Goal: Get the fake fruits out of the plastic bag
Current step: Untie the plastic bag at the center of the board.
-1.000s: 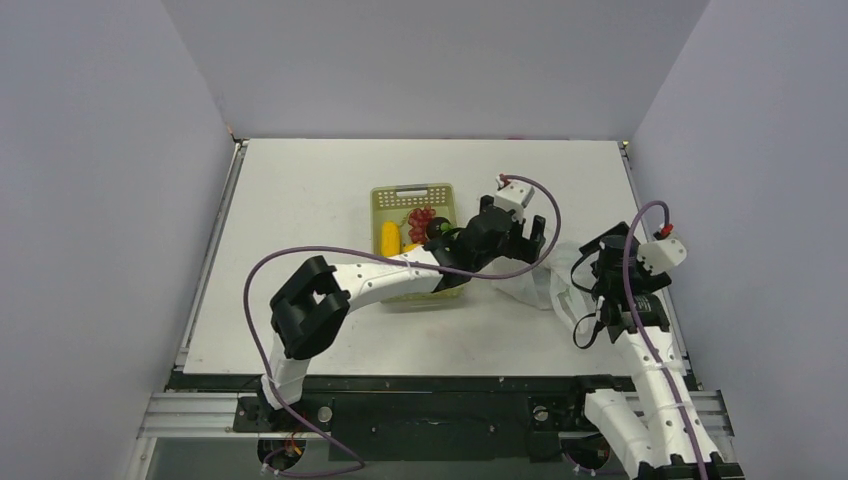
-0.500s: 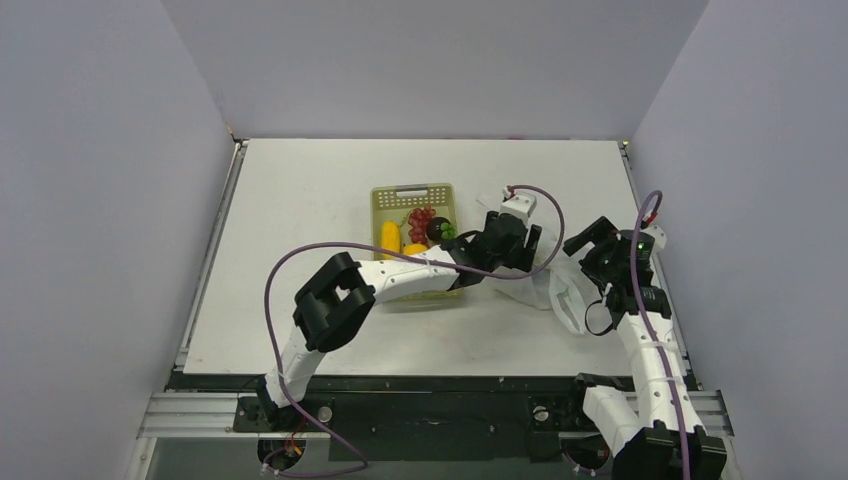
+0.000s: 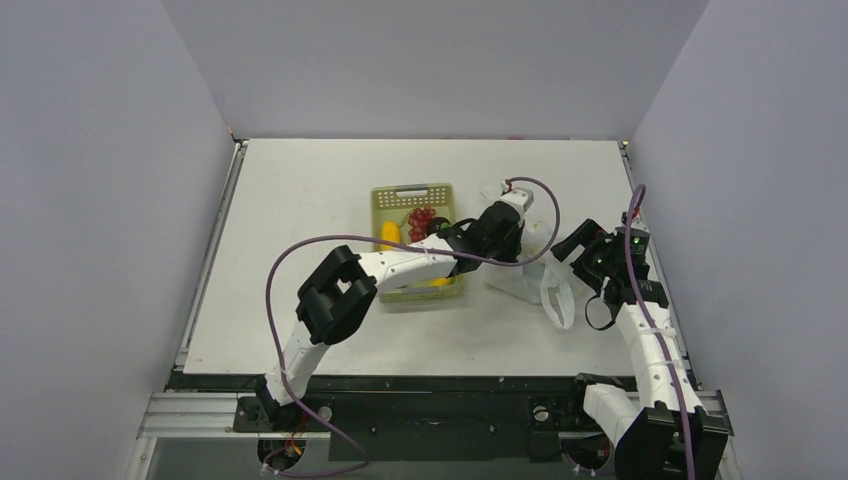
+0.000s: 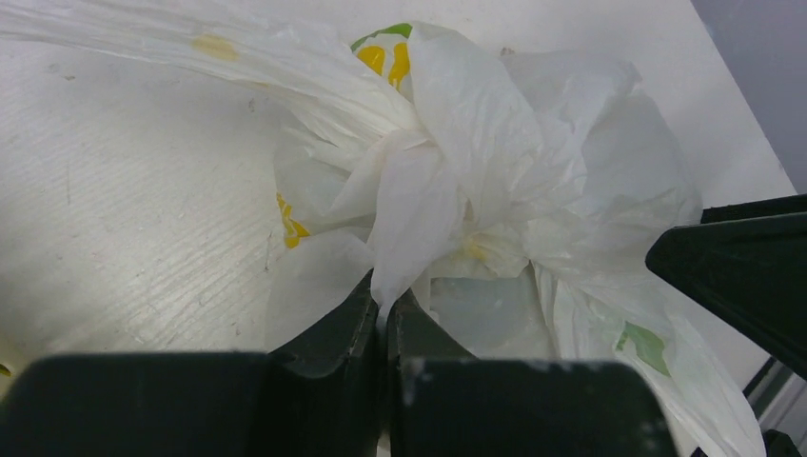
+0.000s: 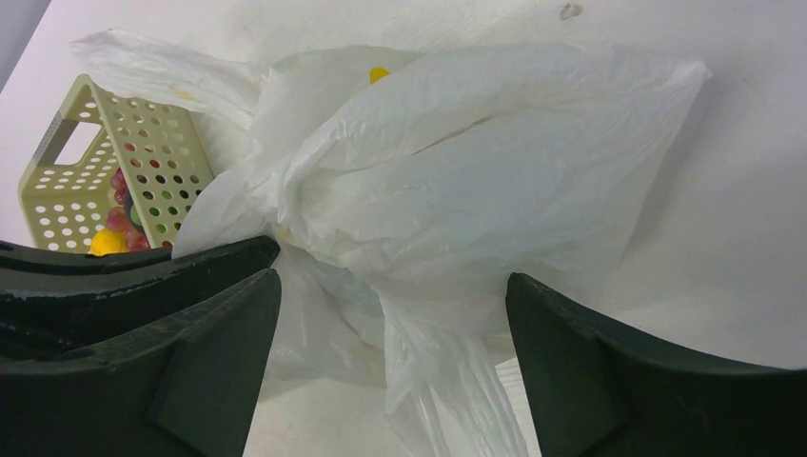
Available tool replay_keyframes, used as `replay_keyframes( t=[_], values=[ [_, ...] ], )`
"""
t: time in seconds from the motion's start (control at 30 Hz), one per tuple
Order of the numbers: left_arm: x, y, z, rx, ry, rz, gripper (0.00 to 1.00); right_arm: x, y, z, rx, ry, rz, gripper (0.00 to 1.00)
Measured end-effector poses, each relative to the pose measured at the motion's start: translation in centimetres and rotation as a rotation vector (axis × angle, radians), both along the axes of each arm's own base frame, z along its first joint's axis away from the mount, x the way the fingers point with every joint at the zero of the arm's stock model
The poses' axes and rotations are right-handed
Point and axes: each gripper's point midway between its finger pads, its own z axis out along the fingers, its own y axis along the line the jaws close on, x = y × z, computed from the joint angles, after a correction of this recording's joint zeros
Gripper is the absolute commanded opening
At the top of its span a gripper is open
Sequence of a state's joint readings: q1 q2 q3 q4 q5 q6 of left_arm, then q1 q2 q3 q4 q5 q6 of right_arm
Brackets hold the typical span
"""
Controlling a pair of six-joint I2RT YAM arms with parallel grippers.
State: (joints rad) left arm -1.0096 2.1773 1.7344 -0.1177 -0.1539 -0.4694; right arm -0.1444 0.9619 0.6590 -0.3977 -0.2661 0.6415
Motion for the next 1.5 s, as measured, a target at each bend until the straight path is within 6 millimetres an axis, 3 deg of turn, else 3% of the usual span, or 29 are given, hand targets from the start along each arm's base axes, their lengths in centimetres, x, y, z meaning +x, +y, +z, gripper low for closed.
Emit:
replay_keyframes(
  t=[0.3,0.47,0.63,0.77,0.93,1.2,1.37,1.5],
  values=[
    [-0.8,-0.9,-0.2,-0.102,0.088,-0.080,0.00,0.4,0.7,0.9,0.004,-0.002,0.045,0.65],
    [-2.0,-1.6,-0.3,-0.153,0.142,-0.119,0.00,1.0,1.9,1.3,-0.038,0.029,0.080,0.68],
    [-2.4,-1.9,-0.4,-0.178,0.160,-0.128,0.00,0.4,2.9,0.9,-0.113,0.069,0.092,0.70],
    [-2.8,-1.4,-1.5,-0.172,0.172,-0.124,0.00,-0.3,1.4,0.7,-0.181,0.090,0.029,0.76],
    [-3.3,-0.7,-1.8,-0.160,0.172,-0.112,0.00,-1.8,-0.3,2.6,-0.258,0.048,-0.022,0.78],
    [-3.8,-0.7,-0.5,-0.199,0.169,-0.111,0.00,-1.8,0.7,6.4,-0.269,-0.048,0.032,0.54],
    [-4.1,-0.8,-0.6,-0.201,0.172,-0.113,0.00,-1.0,1.6,5.6,-0.236,-0.025,0.050,0.53],
    [-4.4,-1.0,-0.5,-0.201,0.173,-0.118,0.00,0.1,2.5,2.9,-0.196,0.041,0.063,0.53]
  ],
)
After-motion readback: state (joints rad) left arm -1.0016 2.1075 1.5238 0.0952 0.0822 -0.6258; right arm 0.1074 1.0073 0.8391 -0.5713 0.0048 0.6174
